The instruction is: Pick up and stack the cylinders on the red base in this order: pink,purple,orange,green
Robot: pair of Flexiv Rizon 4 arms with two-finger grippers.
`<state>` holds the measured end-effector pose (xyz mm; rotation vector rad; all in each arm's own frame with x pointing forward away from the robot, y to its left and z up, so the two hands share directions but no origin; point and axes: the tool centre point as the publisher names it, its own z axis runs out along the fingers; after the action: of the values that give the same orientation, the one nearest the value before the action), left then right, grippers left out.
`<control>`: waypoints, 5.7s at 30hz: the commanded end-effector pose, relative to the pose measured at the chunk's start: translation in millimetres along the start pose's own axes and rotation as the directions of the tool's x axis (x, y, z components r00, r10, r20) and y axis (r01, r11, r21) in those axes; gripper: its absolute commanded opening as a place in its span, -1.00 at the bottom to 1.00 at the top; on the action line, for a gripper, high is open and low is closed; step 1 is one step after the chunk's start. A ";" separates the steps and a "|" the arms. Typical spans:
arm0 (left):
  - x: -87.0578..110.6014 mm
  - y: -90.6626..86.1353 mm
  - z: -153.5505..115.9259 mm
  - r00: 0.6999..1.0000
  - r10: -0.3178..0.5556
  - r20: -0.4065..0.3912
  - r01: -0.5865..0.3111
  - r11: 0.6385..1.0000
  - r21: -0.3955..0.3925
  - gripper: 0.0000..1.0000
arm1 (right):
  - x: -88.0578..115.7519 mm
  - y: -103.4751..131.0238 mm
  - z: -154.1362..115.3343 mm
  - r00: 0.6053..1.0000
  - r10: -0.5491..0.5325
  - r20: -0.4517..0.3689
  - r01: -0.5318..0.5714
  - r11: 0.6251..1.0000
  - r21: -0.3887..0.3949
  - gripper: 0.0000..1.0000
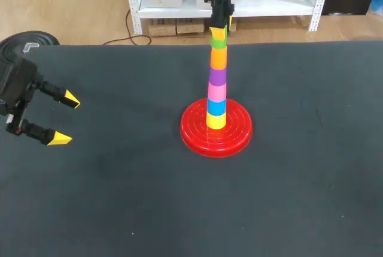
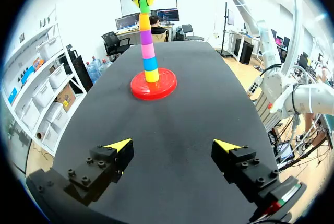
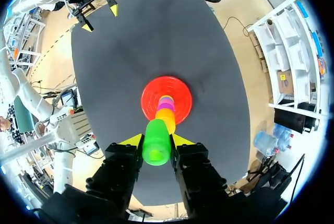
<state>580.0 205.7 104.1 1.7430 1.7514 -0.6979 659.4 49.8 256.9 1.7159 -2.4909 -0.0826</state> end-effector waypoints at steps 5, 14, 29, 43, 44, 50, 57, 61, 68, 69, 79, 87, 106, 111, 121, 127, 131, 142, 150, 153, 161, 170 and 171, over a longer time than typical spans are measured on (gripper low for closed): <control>1.2 -0.5 0.3 1.000 0.003 0.003 -0.003 1.000 -0.003 1.00 | -3.1 -4.3 7.1 1.000 0.003 -0.016 -0.003 1.000 -0.029 -1.00; 1.2 -0.5 0.3 1.000 0.003 0.003 -0.003 1.000 -0.003 1.00 | 0.7 -2.0 5.2 1.000 0.006 -0.012 -0.006 1.000 -0.027 -1.00; 1.2 -0.5 0.3 1.000 0.003 0.003 -0.003 1.000 -0.003 1.00 | 5.3 -0.6 -3.1 1.000 0.019 -0.001 -0.019 1.000 0.006 -1.00; 1.2 -0.5 0.3 1.000 0.003 0.003 -0.003 1.000 -0.003 1.00 | -3.9 0.4 1.3 1.000 0.000 -0.018 0.000 1.000 -0.006 -1.00; 1.2 -0.5 0.3 1.000 0.003 0.003 -0.003 1.000 -0.003 1.00 | -4.4 0.9 1.6 1.000 -0.001 -0.019 0.001 1.000 -0.006 -1.00; 1.2 -0.5 0.3 1.000 0.003 0.003 -0.003 1.000 -0.003 1.00 | -5.4 5.1 -0.4 1.000 -0.008 -0.022 0.008 1.000 -0.005 -1.00; 1.2 -0.5 0.3 1.000 0.003 0.003 -0.003 1.000 -0.003 1.00 | -2.4 5.0 -3.6 1.000 -0.003 -0.026 0.003 1.000 0.009 -1.00; 1.2 -0.5 0.3 1.000 0.003 0.003 -0.003 1.000 -0.003 1.00 | -1.7 0.0 -2.6 1.000 0.002 -0.025 -0.002 1.000 0.011 -1.00; 1.2 -0.5 0.3 1.000 0.003 0.003 -0.003 1.000 -0.003 1.00 | -2.3 -2.3 -0.8 1.000 0.007 -0.028 -0.007 1.000 0.001 -1.00; 1.2 -0.5 0.3 1.000 0.003 0.003 -0.003 1.000 -0.003 1.00 | -2.6 -2.2 -0.6 1.000 0.007 -0.029 -0.007 1.000 0.000 -1.00; 1.2 -0.5 0.3 1.000 0.003 0.003 -0.003 1.000 -0.003 1.00 | 2.8 -2.1 -2.7 0.999 0.021 -0.037 -0.020 1.000 0.005 -1.00; 1.2 -0.5 0.3 1.000 0.003 0.003 -0.003 1.000 -0.003 1.00 | 4.1 -3.9 -4.7 0.999 0.025 -0.021 -0.025 1.000 0.005 -1.00; 1.2 -0.5 0.3 1.000 0.003 0.003 -0.003 1.000 -0.003 1.00 | -1.3 3.0 1.4 0.999 0.005 -0.035 -0.005 1.000 -0.004 -1.00; 1.2 -0.5 0.3 1.000 0.003 0.003 -0.003 1.000 -0.003 1.00 | -3.4 3.5 2.5 0.999 -0.003 -0.043 0.002 1.000 -0.007 -1.00; 1.2 -0.5 0.3 1.000 0.003 0.003 -0.003 1.000 -0.003 1.00 | -4.5 -0.7 -1.9 0.999 0.000 -0.043 0.001 1.000 0.018 -1.00; 1.2 -0.5 0.3 1.000 0.003 0.003 -0.003 1.000 -0.003 1.00 | -3.9 -1.8 -3.2 0.999 0.003 -0.034 -0.003 1.000 0.022 -1.00; 1.2 -0.5 0.3 1.000 0.003 0.003 -0.003 1.000 -0.003 1.00 | -4.3 -1.5 -7.6 1.000 0.003 -0.028 -0.002 1.000 0.030 -1.00; 1.2 -0.5 0.3 1.000 0.003 0.003 -0.003 1.000 -0.003 1.00 | -1.2 -0.7 -6.8 0.999 0.013 -0.037 -0.013 1.000 0.006 -1.00; 1.2 -0.5 0.3 1.000 0.003 0.003 -0.003 1.000 -0.003 1.00 | -3.2 -2.0 3.6 0.999 0.009 -0.033 -0.009 1.000 -0.015 -1.00; 1.2 -0.5 0.3 1.000 0.003 0.003 -0.003 1.000 -0.003 1.00 | -4.1 -1.2 5.6 0.999 0.005 -0.032 -0.005 1.000 -0.017 -1.00; 1.2 -0.5 0.3 1.000 0.003 0.003 -0.003 1.000 -0.003 1.00 | 0.1 -0.5 5.6 0.999 0.014 -0.031 -0.014 1.000 -0.001 -1.00; 1.2 -0.5 0.3 1.000 0.003 0.003 -0.003 1.000 -0.003 1.00 | 3.7 -2.8 -1.4 0.999 0.032 -0.033 -0.031 0.999 0.018 -1.00; 1.2 -0.5 0.3 1.000 0.003 0.003 -0.003 1.000 -0.003 1.00 | 4.1 -3.1 -1.9 0.999 0.034 -0.028 -0.034 0.999 0.019 -1.00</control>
<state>580.0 205.7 104.1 1.7430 1.7514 -0.6979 664.9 48.1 260.1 1.6641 -2.4937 -0.0304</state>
